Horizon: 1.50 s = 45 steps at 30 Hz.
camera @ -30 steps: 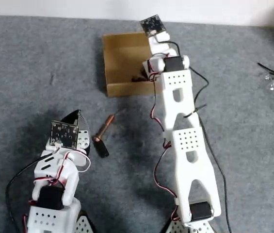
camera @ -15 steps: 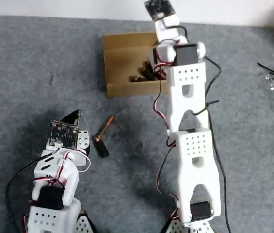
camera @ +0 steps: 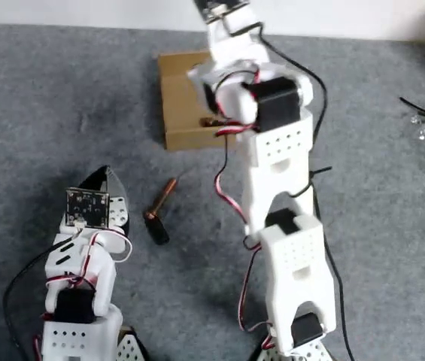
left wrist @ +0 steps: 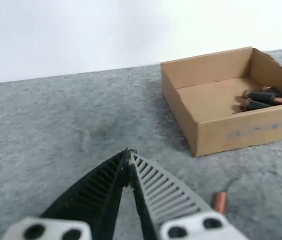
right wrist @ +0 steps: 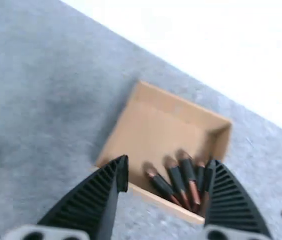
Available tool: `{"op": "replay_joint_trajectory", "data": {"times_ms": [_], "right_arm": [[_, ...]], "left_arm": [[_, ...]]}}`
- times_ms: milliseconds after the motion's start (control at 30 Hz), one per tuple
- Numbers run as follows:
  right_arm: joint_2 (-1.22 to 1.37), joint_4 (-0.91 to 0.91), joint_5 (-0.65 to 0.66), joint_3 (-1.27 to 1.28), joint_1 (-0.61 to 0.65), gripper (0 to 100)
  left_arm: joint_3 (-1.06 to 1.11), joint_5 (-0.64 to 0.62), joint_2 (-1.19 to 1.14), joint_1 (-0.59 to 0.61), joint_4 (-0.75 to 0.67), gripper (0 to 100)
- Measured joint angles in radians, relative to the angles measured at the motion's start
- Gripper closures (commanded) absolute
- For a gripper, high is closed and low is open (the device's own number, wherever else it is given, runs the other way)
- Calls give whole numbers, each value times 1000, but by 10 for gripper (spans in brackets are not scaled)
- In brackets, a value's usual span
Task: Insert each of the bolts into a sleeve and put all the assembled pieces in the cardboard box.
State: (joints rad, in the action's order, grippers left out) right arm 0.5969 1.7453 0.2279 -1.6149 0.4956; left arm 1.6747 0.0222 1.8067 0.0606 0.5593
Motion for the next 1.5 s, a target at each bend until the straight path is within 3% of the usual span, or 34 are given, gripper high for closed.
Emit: {"op": "replay_joint_trajectory", "data": {"times_ms": [333,533,1067,1500], "right_arm": [[-287,0,-6,557,249,782],[-324,-11,-6,941,361,782],[-416,-612,-71,1768,446,782],[-463,-872,-109,1956,457,782]], "left_arm": [[0,0,0,87,-40,993],[0,2,0,121,-40,993],[0,2,0,133,-48,993],[0,2,0,146,-54,993]]}}
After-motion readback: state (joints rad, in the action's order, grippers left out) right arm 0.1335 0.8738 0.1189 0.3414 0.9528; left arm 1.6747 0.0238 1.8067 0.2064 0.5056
